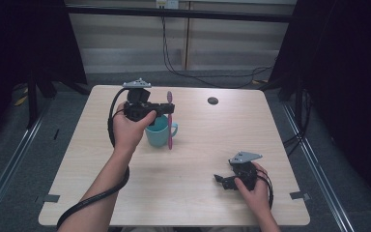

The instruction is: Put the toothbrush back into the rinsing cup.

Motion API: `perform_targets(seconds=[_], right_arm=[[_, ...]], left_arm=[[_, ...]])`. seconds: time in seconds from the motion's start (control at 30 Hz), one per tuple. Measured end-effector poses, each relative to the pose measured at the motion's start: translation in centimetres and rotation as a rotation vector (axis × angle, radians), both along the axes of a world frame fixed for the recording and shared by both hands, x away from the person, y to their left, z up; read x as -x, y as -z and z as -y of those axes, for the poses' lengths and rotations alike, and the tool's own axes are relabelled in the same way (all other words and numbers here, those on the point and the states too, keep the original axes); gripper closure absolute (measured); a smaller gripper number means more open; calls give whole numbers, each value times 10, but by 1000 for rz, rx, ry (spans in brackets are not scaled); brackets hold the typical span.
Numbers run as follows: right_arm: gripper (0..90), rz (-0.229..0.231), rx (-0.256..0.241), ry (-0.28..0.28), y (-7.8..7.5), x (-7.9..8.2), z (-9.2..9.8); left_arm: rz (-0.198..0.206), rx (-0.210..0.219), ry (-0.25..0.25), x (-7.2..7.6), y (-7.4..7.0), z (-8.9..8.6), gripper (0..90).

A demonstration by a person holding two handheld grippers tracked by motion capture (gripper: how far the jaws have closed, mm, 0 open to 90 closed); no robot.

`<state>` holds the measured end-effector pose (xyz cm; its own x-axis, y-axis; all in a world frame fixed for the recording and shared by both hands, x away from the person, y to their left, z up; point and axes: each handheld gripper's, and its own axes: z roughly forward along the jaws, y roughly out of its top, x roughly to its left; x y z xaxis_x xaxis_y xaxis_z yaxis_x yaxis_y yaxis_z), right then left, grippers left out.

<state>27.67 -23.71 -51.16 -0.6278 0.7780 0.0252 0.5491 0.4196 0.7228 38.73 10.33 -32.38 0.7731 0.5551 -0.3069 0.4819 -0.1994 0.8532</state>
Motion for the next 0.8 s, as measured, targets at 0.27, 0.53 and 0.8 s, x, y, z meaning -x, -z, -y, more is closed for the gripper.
perform_targets(seconds=[0.27,0.53,0.8], right_arm=[[144,1,0,-1,0,0,0],[144,1,1,-1,0,0,0],[144,0,0,0,0,0,0]], left_arm=[[15,6,-7,-4,-7,-2,848],[20,5,-21,-10,-10,-2,848],[21,3,-43,-16,-11,-8,848]])
